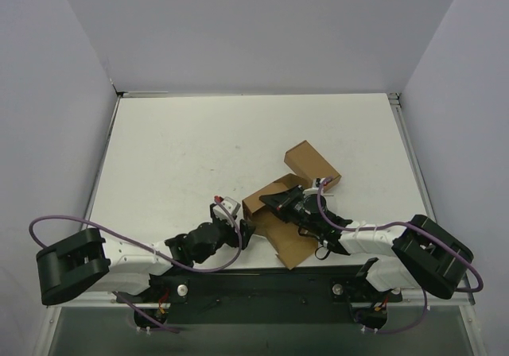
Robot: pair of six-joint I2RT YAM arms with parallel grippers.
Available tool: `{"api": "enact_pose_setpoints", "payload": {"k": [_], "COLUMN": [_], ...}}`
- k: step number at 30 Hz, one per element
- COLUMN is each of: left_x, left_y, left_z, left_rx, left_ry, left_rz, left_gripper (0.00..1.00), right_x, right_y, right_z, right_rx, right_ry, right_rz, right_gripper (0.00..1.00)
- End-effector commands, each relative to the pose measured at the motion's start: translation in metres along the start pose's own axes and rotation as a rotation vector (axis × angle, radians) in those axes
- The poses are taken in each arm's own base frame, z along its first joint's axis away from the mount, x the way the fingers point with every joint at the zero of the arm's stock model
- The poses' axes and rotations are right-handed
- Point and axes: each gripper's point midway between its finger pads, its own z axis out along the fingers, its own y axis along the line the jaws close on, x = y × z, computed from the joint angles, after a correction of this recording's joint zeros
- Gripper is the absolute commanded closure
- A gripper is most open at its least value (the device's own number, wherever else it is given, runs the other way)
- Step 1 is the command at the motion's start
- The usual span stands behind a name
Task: Fold the paper box
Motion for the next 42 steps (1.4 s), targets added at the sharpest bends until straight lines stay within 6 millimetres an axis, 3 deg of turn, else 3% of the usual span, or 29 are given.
{"api": "enact_pose_setpoints", "payload": {"k": [1,15,27,42], "left_x": [-0.037,-0.067,-0.054,-0.035], "left_y": [-0.003,-0.013,-0.015,-0.003], "left_z": [0.012,0.023,0.037,0.043], "left_rx": [-0.05,-0.059,-0.105,-0.284], "left_ry": [-0.128,-0.264,-0.237,-0.192], "left_rz": [-0.018,-0.037,-0.007,0.072], "left_gripper": [0.19,0.19,0.24,0.42], "right_x": [-0.009,-0.011,-0.009,-0.01], "right_y": [0.008,-0.011,-0.017,-0.022], "right_z": [-0.003,-0.01,-0.014,-0.022], "right_rx": [-0.035,0.015,0.027,0.026], "right_ry": [-0.051,-0.082,-0.087,-0.119], "right_rz": [-0.027,-0.04,-0.045,-0.059], "right_gripper": [1.0,1.0,1.0,1.0]}}
